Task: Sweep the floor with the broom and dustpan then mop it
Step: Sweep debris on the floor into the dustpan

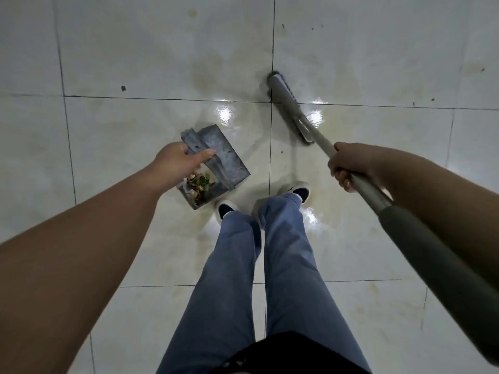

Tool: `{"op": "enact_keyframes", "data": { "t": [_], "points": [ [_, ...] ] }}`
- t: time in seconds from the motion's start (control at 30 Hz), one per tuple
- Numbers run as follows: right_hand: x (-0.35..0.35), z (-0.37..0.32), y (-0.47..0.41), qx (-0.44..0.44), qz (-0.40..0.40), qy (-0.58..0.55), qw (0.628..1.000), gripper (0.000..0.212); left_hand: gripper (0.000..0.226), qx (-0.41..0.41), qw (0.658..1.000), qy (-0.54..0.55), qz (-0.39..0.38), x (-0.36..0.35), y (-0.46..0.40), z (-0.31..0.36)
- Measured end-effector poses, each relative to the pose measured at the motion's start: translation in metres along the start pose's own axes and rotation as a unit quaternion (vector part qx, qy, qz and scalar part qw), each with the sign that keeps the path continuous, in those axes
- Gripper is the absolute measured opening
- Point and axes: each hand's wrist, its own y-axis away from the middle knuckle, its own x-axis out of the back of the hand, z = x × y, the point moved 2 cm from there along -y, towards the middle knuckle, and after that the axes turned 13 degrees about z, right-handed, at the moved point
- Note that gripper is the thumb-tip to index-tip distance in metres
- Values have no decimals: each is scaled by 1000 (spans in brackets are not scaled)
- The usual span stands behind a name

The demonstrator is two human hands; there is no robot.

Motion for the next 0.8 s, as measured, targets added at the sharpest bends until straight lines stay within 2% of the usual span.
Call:
{"op": "enact_keyframes", "data": {
  "t": [0.17,0.23,0.27,0.33,0.47,0.57,0.7,0.8],
  "points": [
    [-62,22,6,-2,-124,66,990,21,43,15,999,41,5,1,6,-22],
    [-82,30,21,17,-168,72,983,32,51,20,999,37,6,1,9,-27],
    [-88,33,28,29,-178,75,981,37,48,18,999,35,9,1,9,-28],
    [-91,36,36,52,-167,77,982,42,42,18,999,28,11,3,11,-29],
    [-64,42,45,56,-137,60,987,40,61,30,999,21,3,8,12,-31],
    [-42,45,48,54,-120,70,989,36,45,19,1000,16,-5,7,17,-34],
    [-23,39,44,21,-79,44,996,25,42,22,1000,-4,20,4,17,-35],
    [-17,29,38,-21,-80,-9,997,30,46,25,1000,4,13,3,15,-35]
  ]
}}
